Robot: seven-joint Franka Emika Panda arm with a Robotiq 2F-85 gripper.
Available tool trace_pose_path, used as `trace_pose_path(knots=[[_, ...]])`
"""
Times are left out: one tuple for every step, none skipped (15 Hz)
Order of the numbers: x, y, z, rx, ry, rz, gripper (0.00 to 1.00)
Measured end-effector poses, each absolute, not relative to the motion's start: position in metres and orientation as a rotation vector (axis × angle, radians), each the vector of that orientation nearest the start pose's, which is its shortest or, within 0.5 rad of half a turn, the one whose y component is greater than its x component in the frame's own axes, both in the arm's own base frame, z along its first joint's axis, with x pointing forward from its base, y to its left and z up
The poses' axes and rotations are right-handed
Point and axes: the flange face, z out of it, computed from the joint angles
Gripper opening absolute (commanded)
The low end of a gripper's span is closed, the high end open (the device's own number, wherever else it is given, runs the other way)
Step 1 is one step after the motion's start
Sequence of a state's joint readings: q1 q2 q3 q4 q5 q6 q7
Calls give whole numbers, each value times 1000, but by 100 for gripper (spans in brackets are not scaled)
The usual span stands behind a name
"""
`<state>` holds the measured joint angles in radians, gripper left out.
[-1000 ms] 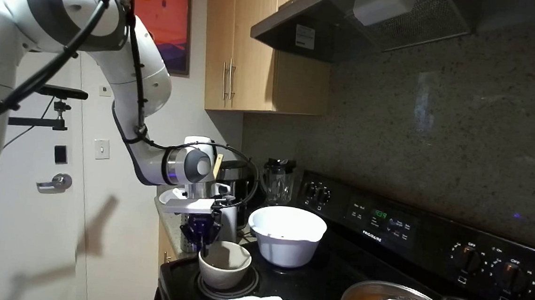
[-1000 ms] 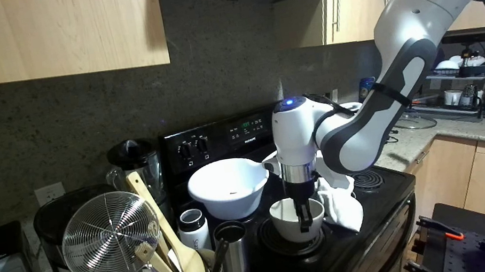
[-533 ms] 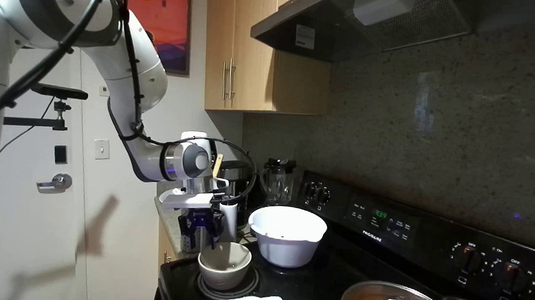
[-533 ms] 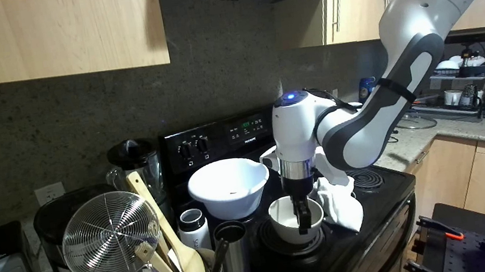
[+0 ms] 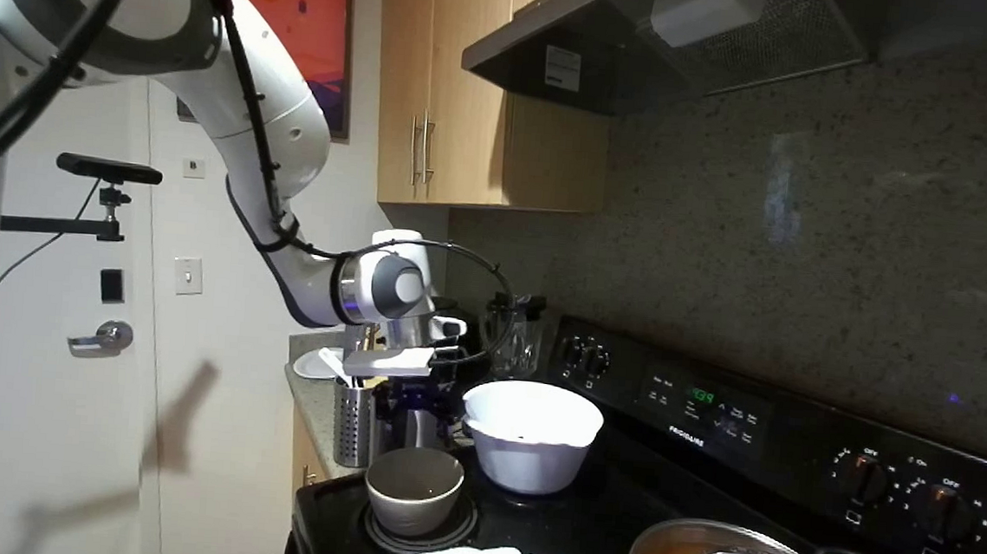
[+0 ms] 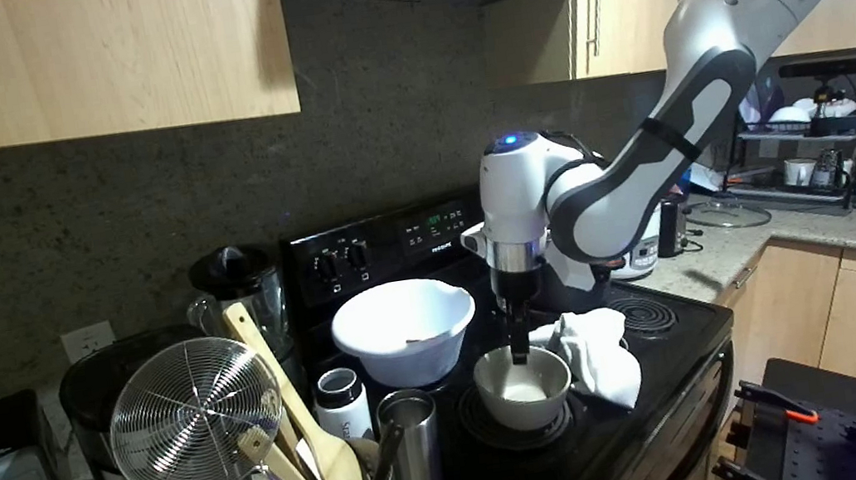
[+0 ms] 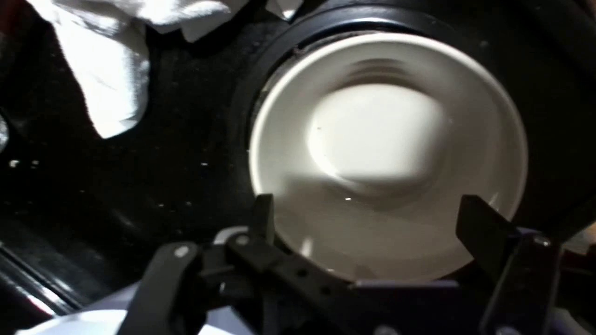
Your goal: Move the white bottle closer to the silver bottle then move the large white bowl to the back left of the stove, then move the small white bowl to the front left of the stove
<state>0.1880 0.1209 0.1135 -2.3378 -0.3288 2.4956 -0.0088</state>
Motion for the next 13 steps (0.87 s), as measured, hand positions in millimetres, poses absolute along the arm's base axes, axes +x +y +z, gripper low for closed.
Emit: trace_pose_path(knots=[[506, 137, 294, -3209, -865, -133, 100], [516, 118, 301, -3229, -798, -157, 100], [527, 98, 309, -3245, -727, -184, 100], [537, 79, 317, -3257, -653, -213, 100], [545, 61, 324, -3263, -574, -242, 100], [552, 43, 330, -3264, -497, -267, 100], [558, 28, 334, -3260, -431, -290, 100], [564, 14, 336, -3253, -383, -310, 100], [570, 2, 336, -3242, -342, -334, 100], [577, -9, 336, -3231, -310, -353, 100], [582, -16, 334, -3225, -293, -364, 100], [585, -20, 331, -3223, -284, -365, 100], [588, -21, 329, -3223, -280, -364, 100]])
